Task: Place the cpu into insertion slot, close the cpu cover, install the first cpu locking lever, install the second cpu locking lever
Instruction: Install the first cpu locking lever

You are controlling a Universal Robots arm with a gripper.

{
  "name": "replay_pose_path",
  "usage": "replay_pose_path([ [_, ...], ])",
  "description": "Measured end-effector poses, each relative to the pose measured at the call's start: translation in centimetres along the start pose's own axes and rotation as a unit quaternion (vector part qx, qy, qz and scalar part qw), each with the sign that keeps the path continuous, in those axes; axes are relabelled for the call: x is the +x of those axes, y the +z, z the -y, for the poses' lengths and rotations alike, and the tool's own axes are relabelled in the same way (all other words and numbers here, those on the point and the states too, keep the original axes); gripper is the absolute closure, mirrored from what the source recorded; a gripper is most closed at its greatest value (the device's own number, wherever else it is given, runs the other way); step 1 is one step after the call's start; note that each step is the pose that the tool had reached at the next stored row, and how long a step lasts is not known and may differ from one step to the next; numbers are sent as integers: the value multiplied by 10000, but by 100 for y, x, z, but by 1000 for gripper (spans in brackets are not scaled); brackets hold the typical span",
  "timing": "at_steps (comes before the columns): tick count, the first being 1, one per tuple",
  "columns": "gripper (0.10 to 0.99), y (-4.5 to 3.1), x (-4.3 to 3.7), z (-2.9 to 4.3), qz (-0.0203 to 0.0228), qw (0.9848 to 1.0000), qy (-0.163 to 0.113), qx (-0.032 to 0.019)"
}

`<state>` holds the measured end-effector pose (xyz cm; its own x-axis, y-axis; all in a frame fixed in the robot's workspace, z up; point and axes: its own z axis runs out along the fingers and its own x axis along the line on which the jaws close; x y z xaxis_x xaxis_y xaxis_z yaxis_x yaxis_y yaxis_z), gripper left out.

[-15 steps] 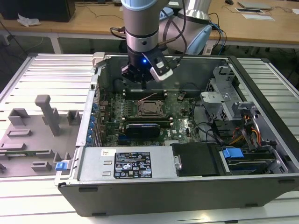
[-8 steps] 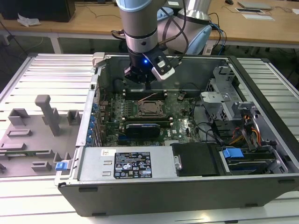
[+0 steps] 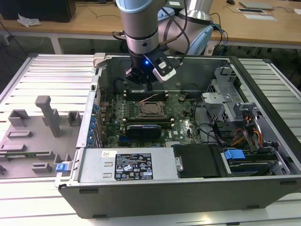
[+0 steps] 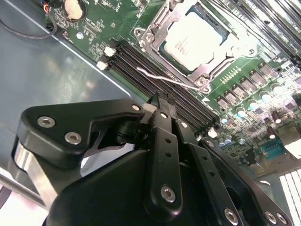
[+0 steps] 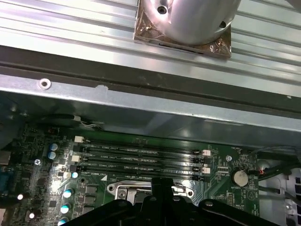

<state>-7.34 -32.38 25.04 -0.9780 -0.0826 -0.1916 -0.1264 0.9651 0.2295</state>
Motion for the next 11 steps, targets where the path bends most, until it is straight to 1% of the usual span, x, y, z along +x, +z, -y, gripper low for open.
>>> replay_pose_path([
  [1,980,8,2,2,21,10000,-5,1],
  [4,980,36,12,8,103,9999,-18,10],
  [7,980,61,17,14,133,9999,88,34],
  [11,980,100,26,15,187,9993,302,80],
])
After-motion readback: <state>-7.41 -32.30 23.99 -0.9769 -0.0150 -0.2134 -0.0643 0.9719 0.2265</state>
